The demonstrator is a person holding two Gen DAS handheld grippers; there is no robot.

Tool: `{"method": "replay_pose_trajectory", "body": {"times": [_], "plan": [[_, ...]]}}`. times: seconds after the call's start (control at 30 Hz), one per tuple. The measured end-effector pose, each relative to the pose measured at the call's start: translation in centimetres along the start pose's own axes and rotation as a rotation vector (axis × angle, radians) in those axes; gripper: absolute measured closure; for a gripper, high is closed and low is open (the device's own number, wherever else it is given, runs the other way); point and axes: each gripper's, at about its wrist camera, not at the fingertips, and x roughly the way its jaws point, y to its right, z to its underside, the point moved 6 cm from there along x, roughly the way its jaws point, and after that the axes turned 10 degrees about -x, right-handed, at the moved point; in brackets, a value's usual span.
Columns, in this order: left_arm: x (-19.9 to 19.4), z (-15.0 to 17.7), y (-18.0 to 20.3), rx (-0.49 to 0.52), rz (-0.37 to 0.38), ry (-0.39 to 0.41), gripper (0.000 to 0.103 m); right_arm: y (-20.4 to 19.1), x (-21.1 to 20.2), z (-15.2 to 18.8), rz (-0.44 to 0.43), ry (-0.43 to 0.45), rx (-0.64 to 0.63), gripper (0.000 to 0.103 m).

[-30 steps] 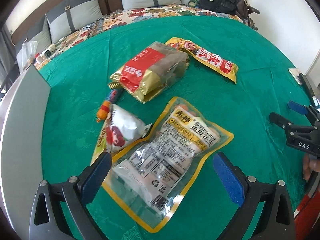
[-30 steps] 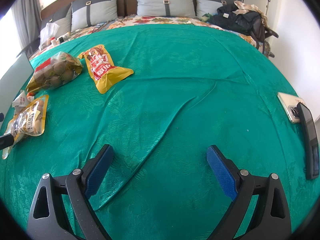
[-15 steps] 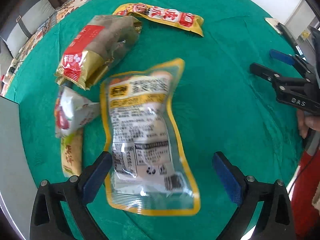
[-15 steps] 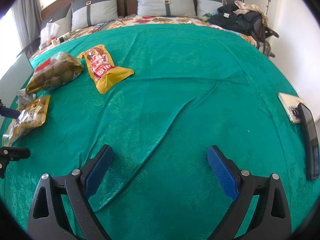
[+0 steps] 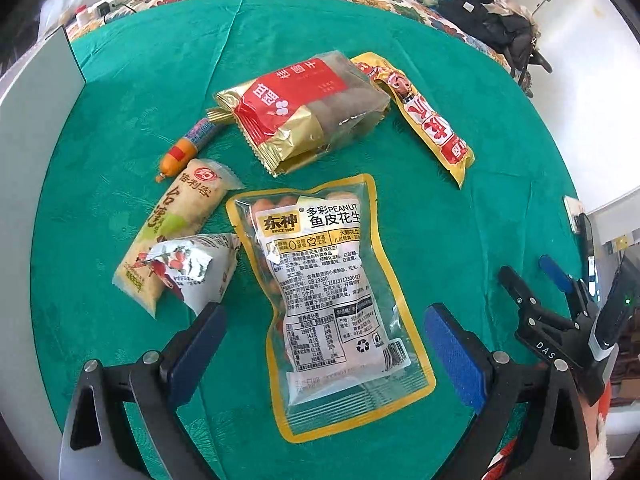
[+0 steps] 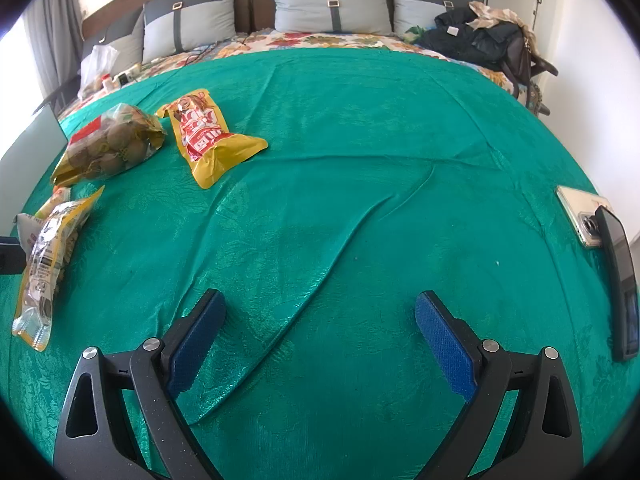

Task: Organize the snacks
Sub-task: 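Close the left tool on the clear peanut bag with yellow border, then lift the peanut bag with the left tool while the right tool grasps the yellow spicy strip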

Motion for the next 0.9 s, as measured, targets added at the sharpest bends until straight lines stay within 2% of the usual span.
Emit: {"method": "replay_pose_trajectory", "body": {"times": [0.1,0.2,0.27,0.3,0.33,0.37,0.5,0.67,0.77,0.9], "plan": [[2.0,0.3,1.1,0.034,-0.069,-0.018,0.004,0.1,0.0,0.0,0.0,0.0,0.0,0.005],[2.8,-0.2,1.8,0.045,-0.139,0.017,0.005,0.1,0.0,0.0,0.0,0.0,0.0,0.005],[2.5,-0.4,1.9,0.042,-0.183,0.067,0.02,0.1,0.0,0.0,0.0,0.0,0.0,0.005],[2.1,-0.4,1.9,0.044,-0.188,0.092,0.04,0.1,0.0,0.0,0.0,0.0,0.0,0.005],[1.8,-0.4,1.8,0.038,-0.161,0.096,0.046,0.1,0.0,0.0,0.0,0.0,0.0,0.005],[1.6,0.0,1.6,0.026,-0.125,0.085,0.048,0.1,0.0,0.0,0.0,0.0,0.0,0.005],[-0.2,2.8,-0.4,0.032,-0.112,0.105,0.049,0.1,0.0,0.0,0.0,0.0,0.0,0.005],[-2.7,8.2,-4.3,-0.031,-0.085,0.129,0.049,0.1,0.0,0.0,-0.001,0.0,0.0,0.005],[-4.1,9.8,-7.4,-0.1,-0.092,0.175,0.049,0.1,0.0,0.0,0.0,0.0,0.0,0.005],[-5.7,11.5,-10.7,-0.173,-0.061,0.251,0.049,-0.2,-0.1,0.1,0.002,0.003,-0.003,0.006]]}}
